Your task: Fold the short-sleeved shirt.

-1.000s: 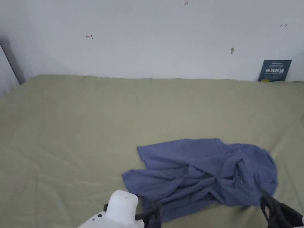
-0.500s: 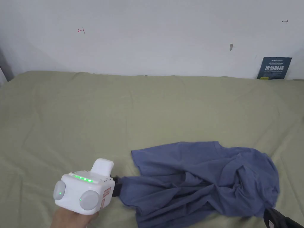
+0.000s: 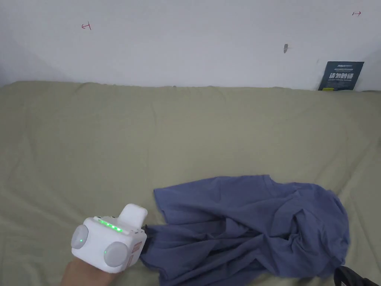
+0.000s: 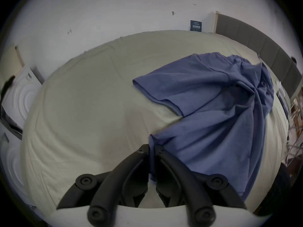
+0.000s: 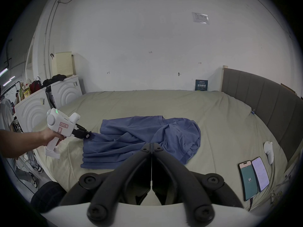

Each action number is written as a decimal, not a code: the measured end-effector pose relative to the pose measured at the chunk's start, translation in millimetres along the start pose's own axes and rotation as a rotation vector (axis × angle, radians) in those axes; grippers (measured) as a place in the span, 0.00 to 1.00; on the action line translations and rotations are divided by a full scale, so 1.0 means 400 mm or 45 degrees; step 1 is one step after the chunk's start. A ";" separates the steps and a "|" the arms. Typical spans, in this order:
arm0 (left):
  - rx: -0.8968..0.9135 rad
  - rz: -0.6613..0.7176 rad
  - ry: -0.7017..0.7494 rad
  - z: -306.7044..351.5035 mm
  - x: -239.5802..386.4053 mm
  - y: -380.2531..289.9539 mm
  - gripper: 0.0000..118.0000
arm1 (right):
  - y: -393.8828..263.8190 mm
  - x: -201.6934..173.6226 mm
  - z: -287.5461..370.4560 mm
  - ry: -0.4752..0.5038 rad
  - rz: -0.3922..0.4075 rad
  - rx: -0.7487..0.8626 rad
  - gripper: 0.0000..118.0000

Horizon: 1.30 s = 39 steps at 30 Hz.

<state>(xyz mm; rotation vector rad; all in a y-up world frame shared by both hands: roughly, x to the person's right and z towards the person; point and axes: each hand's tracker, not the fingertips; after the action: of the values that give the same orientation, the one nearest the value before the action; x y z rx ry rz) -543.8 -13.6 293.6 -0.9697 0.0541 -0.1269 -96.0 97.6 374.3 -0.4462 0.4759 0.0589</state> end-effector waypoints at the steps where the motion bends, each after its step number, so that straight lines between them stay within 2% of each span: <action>1: -0.009 0.031 -0.030 0.008 -0.004 -0.001 0.02 | 0.003 0.007 -0.006 0.010 -0.008 -0.011 0.01; 2: -0.011 0.115 -0.117 0.019 -0.011 0.001 0.02 | 0.006 0.017 -0.014 0.011 -0.010 -0.019 0.01; 6: 0.138 0.158 -0.125 0.104 -0.020 -0.006 0.02 | 0.026 0.082 -0.074 -0.023 0.041 -0.087 0.02; 9: 0.200 0.240 -0.189 0.174 -0.017 -0.014 0.01 | 0.054 0.170 -0.180 -0.100 0.115 -0.173 0.03; 11: 0.240 0.278 -0.194 0.200 -0.011 -0.023 0.01 | 0.076 0.237 -0.268 -0.124 0.100 -0.224 0.03; 13: 0.247 0.272 -0.205 0.217 -0.003 -0.034 0.01 | 0.102 0.308 -0.376 -0.151 0.048 -0.328 0.08; 14: 0.256 0.279 -0.210 0.224 0.000 -0.037 0.01 | 0.110 0.352 -0.431 -0.154 0.002 -0.363 0.22; 15: 0.259 0.288 -0.224 0.224 0.000 -0.040 0.01 | 0.119 0.386 -0.488 -0.175 -0.040 -0.420 0.47; 16: 0.252 0.293 -0.227 0.228 0.014 -0.038 0.01 | 0.127 0.416 -0.545 -0.185 -0.092 -0.499 0.79; 17: 0.244 0.302 -0.227 0.224 0.020 -0.039 0.01 | 0.130 0.442 -0.596 -0.240 -0.121 -0.547 1.00; 19: 0.235 0.300 -0.216 0.216 0.025 -0.041 0.01 | 0.117 0.508 -0.681 -0.320 -0.169 -0.539 1.00; 22: 0.216 0.321 -0.214 0.211 0.019 -0.037 0.01 | 0.113 0.548 -0.770 -0.425 -0.239 -0.587 1.00; 24: 0.212 0.333 -0.224 0.205 0.013 -0.036 0.01 | 0.105 0.553 -0.798 -0.406 -0.304 -0.614 1.00; 28: 0.200 0.324 -0.223 0.194 0.022 -0.020 0.01 | 0.086 0.521 -0.829 -0.430 -0.269 -0.686 0.98; 29: 0.194 0.321 -0.223 0.191 0.025 -0.016 0.01 | 0.078 0.515 -0.828 -0.421 -0.281 -0.733 0.76; 30: 0.190 0.317 -0.216 0.188 0.029 -0.013 0.01 | 0.089 0.495 -0.795 -0.428 -0.292 -0.713 0.46; 31: 0.186 0.313 -0.207 0.183 0.031 -0.012 0.01 | 0.091 0.484 -0.772 -0.427 -0.303 -0.712 0.30; 32: 0.181 0.314 -0.203 0.173 0.017 -0.018 0.01 | 0.099 0.475 -0.741 -0.428 -0.310 -0.663 0.01; 34: 0.170 0.335 -0.188 0.159 0.005 -0.018 0.01 | 0.113 0.485 -0.723 -0.343 -0.382 -0.660 0.01; 37: 0.156 0.440 -0.177 0.137 -0.040 -0.017 0.01 | 0.168 0.480 -0.663 -0.285 -0.332 -0.597 0.01; 39: 0.167 0.528 -0.153 0.142 -0.073 -0.001 0.01 | 0.222 0.467 -0.606 -0.257 -0.362 -0.516 0.01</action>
<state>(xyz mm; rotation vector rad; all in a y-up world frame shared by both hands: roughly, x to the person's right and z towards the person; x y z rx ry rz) -566.8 36.4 325.6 -0.8159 0.1331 0.3056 -48.2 64.9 60.9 -0.8926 0.1955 -0.0757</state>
